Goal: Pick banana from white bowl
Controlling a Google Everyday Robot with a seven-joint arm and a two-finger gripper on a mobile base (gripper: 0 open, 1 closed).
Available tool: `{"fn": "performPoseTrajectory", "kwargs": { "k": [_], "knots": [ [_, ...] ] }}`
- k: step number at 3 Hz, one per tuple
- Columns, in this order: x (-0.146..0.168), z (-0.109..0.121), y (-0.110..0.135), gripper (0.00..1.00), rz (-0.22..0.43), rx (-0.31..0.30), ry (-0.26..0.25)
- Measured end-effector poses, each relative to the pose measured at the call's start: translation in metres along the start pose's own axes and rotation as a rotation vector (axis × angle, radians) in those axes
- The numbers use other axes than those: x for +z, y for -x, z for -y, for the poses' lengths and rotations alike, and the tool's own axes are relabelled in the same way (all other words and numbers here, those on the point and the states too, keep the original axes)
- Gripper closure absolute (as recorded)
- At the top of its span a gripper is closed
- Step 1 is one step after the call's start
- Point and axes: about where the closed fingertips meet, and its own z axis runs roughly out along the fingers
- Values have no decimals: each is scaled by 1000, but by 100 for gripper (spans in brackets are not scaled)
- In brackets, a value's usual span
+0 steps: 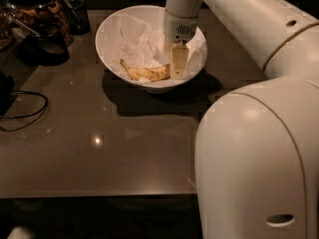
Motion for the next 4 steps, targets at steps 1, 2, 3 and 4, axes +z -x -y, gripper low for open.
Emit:
{"fn": "performPoseTrajectory", "kwargs": {
  "k": [1,2,3,4],
  "knots": [
    [5,0,1,30,-1,-9,13],
    [8,4,1,35,-8,-31,20],
    [9,9,0,39,-16,-49,20],
    [12,15,-1,48,-24,-66,21]
  ]
}}
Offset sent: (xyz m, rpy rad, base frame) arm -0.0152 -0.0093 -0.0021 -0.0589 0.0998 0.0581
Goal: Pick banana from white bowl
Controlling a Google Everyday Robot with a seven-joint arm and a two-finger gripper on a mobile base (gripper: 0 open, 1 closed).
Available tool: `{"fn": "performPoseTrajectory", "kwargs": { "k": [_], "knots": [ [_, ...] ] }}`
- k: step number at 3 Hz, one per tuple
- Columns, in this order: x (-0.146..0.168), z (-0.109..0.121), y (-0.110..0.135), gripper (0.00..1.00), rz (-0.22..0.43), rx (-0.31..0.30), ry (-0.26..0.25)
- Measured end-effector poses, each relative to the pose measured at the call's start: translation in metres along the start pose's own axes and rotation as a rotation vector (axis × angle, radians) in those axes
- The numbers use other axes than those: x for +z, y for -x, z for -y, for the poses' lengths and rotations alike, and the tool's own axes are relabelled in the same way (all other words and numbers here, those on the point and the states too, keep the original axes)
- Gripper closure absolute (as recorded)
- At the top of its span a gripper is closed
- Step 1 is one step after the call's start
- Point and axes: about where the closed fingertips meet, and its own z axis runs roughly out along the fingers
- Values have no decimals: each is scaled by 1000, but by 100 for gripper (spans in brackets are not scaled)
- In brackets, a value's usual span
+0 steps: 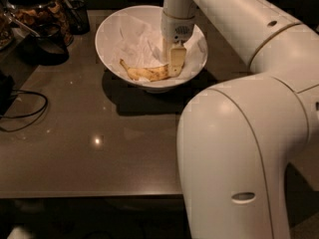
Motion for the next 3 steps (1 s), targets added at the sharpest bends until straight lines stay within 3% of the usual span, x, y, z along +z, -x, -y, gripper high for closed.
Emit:
{"fn": "performPoseTrajectory", "kwargs": {
  "k": [3],
  "knots": [
    [15,5,0,44,5,-15,25]
  ]
}}
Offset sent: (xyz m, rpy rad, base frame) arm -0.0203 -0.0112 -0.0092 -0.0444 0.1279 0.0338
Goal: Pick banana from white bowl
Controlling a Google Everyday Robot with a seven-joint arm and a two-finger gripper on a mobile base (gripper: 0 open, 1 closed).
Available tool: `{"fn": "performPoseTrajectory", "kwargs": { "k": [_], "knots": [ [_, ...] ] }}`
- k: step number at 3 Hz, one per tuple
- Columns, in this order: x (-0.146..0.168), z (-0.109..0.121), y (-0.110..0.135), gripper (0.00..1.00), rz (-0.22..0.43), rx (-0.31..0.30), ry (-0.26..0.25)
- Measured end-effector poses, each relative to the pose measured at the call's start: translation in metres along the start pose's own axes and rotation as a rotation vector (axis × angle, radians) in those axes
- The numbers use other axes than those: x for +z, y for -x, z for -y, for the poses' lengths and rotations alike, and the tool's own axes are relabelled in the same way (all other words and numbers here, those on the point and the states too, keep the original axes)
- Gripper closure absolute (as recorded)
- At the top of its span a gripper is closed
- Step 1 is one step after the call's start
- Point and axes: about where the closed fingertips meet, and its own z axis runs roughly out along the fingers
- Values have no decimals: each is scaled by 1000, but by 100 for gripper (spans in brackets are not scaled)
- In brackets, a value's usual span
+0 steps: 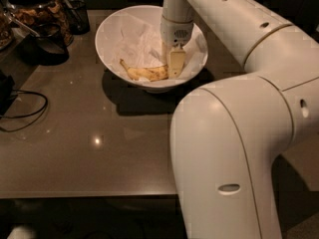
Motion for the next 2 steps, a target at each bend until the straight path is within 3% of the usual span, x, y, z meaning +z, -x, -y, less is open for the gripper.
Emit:
{"fn": "performPoseTrajectory", "kwargs": {
  "k": [2],
  "knots": [
    [2,-2,0,86,12,1,-11]
  ]
}}
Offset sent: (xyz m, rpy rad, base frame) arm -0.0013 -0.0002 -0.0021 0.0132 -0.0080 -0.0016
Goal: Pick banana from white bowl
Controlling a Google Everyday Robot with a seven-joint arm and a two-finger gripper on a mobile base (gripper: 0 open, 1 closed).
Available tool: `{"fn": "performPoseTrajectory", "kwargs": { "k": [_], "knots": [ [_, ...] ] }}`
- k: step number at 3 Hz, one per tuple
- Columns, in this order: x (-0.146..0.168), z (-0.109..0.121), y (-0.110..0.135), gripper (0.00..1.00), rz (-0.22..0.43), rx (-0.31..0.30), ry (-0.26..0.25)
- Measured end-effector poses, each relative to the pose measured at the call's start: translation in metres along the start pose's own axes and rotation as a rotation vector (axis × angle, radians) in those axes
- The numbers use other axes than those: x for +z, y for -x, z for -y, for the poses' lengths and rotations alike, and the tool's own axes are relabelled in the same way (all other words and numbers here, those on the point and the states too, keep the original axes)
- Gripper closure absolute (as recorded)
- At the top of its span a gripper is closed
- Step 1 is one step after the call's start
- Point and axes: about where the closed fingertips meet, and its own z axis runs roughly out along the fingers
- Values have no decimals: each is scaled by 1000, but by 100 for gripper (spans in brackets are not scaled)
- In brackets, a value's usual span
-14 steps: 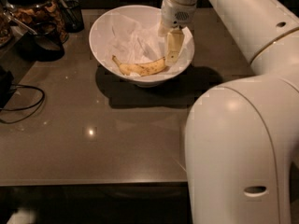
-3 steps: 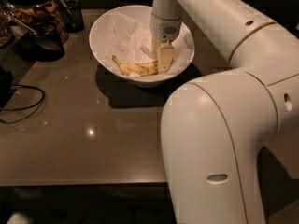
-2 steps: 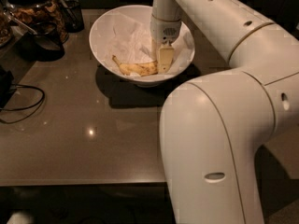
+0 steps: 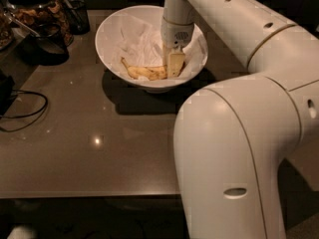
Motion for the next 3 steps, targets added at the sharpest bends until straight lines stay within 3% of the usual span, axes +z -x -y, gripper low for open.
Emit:
{"fn": "performPoseTrajectory", "kwargs": {
  "k": [1,3],
  "knots": [
    [0,0,0,100,0,0,0],
    [-36,-10,0,100,95,21,-114]
  ]
}}
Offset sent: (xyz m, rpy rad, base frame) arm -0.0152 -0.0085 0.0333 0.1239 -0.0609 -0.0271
